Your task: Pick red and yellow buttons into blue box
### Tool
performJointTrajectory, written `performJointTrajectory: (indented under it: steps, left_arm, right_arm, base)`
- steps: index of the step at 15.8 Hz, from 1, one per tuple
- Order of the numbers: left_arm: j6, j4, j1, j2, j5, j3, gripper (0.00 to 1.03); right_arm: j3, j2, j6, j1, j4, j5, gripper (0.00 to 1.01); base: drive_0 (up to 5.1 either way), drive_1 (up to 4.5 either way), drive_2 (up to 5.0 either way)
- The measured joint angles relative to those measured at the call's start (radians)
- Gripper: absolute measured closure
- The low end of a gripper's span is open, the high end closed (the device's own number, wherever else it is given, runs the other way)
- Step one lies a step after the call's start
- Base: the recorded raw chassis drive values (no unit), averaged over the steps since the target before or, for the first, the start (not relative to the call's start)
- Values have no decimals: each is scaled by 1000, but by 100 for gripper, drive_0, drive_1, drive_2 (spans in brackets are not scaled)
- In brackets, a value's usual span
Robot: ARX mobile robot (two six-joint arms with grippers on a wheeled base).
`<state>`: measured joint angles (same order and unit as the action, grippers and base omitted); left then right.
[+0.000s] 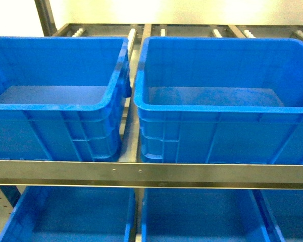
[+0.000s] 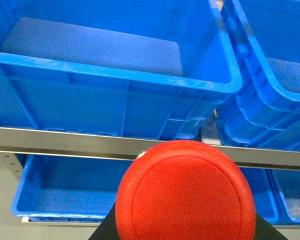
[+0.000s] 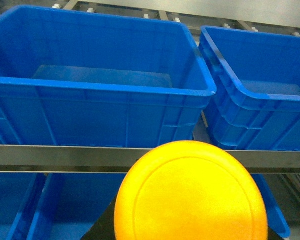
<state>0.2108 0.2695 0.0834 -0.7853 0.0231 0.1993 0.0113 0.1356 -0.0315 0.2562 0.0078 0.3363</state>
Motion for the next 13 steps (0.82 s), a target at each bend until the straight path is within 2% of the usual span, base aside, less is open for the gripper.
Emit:
performJointTrajectory:
  steps: [4,7,13]
  left_arm:
    - [0,0,0,1,0,0,80]
    - [0,2,3,1,-7,0,80]
    - [0,0,1,2,-1,0,80]
  right_arm:
    - [0,0,0,0,0,0,76]
    - [0,0,0,0,0,4,76]
    - [0,0,0,0,0,3,76]
  base:
    - [467,-217,-217]
    - [0,0,0]
    - [6,428,-417]
